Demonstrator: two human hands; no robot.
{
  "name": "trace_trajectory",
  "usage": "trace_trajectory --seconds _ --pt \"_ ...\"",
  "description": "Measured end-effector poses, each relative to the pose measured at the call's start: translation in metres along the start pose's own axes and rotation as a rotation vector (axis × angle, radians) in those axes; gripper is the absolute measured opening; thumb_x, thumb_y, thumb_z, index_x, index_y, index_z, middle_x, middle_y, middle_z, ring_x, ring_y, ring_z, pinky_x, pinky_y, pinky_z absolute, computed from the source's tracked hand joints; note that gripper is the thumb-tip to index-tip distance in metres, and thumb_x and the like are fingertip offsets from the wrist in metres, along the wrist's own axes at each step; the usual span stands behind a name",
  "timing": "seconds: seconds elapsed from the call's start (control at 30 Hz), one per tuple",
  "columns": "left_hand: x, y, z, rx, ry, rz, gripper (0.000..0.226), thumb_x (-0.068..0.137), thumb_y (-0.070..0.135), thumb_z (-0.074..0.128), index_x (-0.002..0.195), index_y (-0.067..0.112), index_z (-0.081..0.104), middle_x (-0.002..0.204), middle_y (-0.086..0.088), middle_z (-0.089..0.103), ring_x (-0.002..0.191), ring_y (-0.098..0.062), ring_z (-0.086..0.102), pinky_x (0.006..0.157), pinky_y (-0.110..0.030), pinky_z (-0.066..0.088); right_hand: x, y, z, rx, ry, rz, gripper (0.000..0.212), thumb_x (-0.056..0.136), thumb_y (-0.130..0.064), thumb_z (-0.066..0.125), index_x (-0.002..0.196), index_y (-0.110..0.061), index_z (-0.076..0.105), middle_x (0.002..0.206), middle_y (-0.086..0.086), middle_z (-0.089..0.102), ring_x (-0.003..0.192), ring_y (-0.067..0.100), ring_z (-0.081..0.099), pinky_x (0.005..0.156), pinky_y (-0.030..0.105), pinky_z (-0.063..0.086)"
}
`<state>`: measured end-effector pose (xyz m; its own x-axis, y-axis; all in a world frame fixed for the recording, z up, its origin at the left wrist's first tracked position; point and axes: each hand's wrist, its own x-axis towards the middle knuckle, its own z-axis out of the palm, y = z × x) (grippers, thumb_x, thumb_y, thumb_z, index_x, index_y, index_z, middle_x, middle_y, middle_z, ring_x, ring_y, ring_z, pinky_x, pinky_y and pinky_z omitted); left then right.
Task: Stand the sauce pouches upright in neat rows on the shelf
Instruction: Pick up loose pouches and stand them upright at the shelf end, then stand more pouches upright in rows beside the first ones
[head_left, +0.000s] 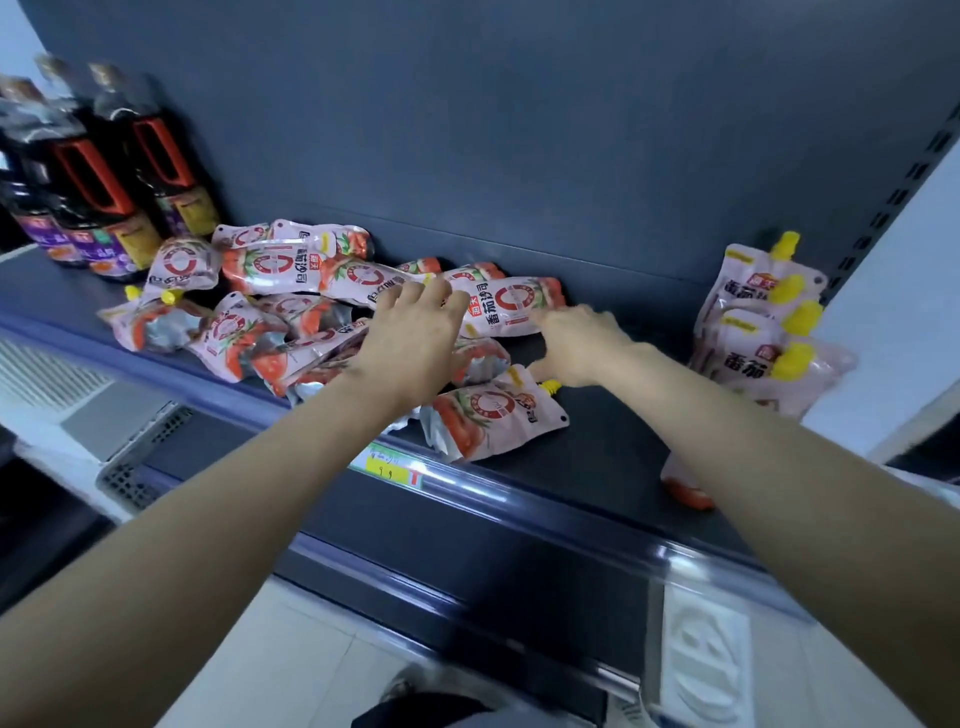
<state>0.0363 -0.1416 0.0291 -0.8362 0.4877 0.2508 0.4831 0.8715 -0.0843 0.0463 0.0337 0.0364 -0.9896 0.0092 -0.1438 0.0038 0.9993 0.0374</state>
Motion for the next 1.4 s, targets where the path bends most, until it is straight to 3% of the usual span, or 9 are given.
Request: trace_trajectory --seconds 0.23,0.3,0.53,0.9,1.07,1.17,1.27,1.37,1.4 --pt "0.024 -0.029 0.032 -0.02 -0.086 0.061 0.057 0.084 0.037 0.06 0.131 0.011 0.041 0.133 -0.013 0.046 0.123 -0.035 0.042 0.105 -0.048 0.03 0.022 0.004 0.03 0.177 -0.295 0.159 0.065 0.08 -0.042 0.066 0.133 -0.009 0.049 0.133 0.009 0.054 0.114 0.026 0.055 0.092 0.033 0.048" --pt "0.033 -0.037 0.039 -0.049 -0.102 0.059 0.057 0.083 0.035 0.062 0.131 0.011 0.042 0.132 -0.014 0.047 0.122 -0.036 0.043 0.103 -0.047 0.031 0.028 0.006 0.035 0.205 -0.32 0.185 0.059 0.08 -0.043 0.067 0.126 -0.008 0.055 0.127 0.009 0.058 0.107 0.025 0.058 0.086 0.032 0.05" --pt "0.065 -0.061 0.057 -0.132 -0.171 0.022 0.051 0.087 0.034 0.055 0.13 0.008 0.044 0.13 -0.016 0.048 0.122 -0.037 0.044 0.101 -0.048 0.033 0.041 0.005 0.042 0.213 -0.35 0.258 0.046 0.083 -0.03 0.067 0.122 -0.006 0.061 0.124 0.011 0.062 0.111 0.026 0.061 0.096 0.037 0.052" --pt "0.108 -0.075 0.084 -0.028 -0.152 0.141 0.046 0.084 0.033 0.059 0.125 0.013 0.051 0.125 -0.019 0.046 0.12 -0.038 0.039 0.098 -0.049 0.035 0.041 0.004 0.044 0.176 -0.363 0.255 0.027 0.083 -0.009 0.062 0.11 -0.007 0.061 0.106 0.006 0.06 0.088 0.021 0.053 0.068 0.029 0.044" --pt "0.121 -0.073 0.095 0.074 -0.173 0.185 0.043 0.085 0.029 0.058 0.122 0.007 0.055 0.126 -0.017 0.046 0.123 -0.038 0.037 0.104 -0.051 0.031 0.037 0.009 0.044 0.256 -0.292 0.315 0.014 0.083 -0.002 0.055 0.086 -0.015 0.058 0.081 0.0 0.055 0.066 0.013 0.05 0.05 0.02 0.038" --pt "0.128 -0.071 0.094 0.035 -0.201 0.186 0.046 0.081 0.029 0.063 0.118 0.003 0.057 0.125 -0.018 0.048 0.121 -0.038 0.038 0.105 -0.051 0.031 0.034 0.007 0.039 0.292 -0.317 0.389 0.019 0.083 -0.009 0.063 0.101 -0.008 0.066 0.085 0.002 0.061 0.066 0.013 0.053 0.054 0.019 0.042" --pt "0.132 -0.071 0.093 -0.027 -0.188 0.178 0.047 0.077 0.029 0.066 0.114 0.0 0.059 0.121 -0.018 0.05 0.118 -0.037 0.04 0.102 -0.048 0.033 0.031 0.005 0.035 0.202 -0.438 0.381 0.031 0.084 -0.018 0.065 0.111 -0.004 0.067 0.105 0.009 0.067 0.078 0.014 0.054 0.057 0.019 0.041" --pt "0.134 -0.072 0.089 -0.121 -0.15 0.16 0.035 0.079 0.024 0.061 0.107 0.002 0.062 0.115 -0.02 0.054 0.111 -0.037 0.045 0.094 -0.043 0.036 0.031 0.007 0.031 0.172 -0.47 0.432 0.01 0.082 -0.016 0.067 0.077 -0.007 0.067 0.076 0.004 0.063 0.064 0.013 0.051 0.059 0.022 0.041" --pt "0.135 -0.071 0.085 -0.178 -0.135 0.155 0.029 0.08 0.022 0.059 0.101 0.003 0.064 0.11 -0.021 0.057 0.106 -0.037 0.048 0.087 -0.04 0.038 0.031 0.006 0.028 0.158 -0.48 0.446 0.015 0.082 -0.014 0.067 0.069 -0.008 0.062 0.068 0.002 0.057 0.06 0.013 0.048 0.057 0.022 0.039"
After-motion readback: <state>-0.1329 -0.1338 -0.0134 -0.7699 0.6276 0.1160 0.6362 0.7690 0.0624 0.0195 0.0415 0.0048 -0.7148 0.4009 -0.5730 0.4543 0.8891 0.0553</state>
